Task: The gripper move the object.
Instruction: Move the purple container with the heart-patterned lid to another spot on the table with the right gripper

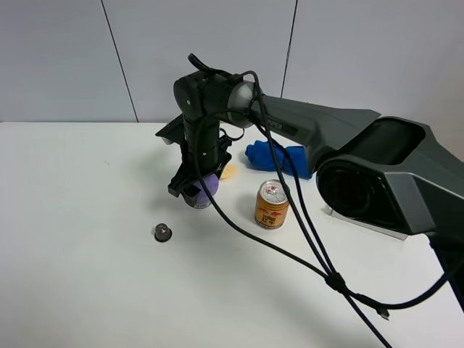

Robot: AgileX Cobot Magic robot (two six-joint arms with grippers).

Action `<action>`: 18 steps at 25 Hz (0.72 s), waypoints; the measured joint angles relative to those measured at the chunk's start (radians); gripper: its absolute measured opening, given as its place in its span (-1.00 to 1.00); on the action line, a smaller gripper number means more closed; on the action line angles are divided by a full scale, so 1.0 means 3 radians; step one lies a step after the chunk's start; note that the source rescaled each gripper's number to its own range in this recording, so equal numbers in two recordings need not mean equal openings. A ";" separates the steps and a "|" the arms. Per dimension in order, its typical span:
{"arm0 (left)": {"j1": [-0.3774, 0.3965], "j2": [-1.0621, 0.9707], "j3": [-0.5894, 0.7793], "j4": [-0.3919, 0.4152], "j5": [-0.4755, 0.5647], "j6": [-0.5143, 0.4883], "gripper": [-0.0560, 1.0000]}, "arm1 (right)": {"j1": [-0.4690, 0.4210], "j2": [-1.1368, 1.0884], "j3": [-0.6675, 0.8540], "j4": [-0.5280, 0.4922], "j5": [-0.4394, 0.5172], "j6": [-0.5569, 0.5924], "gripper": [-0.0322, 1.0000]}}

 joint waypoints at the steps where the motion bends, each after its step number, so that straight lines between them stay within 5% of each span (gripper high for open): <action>1: 0.0000 0.0000 0.0000 0.0000 0.0000 0.0000 1.00 | 0.0000 0.0000 0.0000 0.0000 0.0000 0.0005 -0.89; 18: 0.0000 0.0000 0.0000 0.0000 0.0000 0.0000 1.00 | 0.0000 0.0138 -0.0021 0.0000 -0.0001 0.0023 -0.89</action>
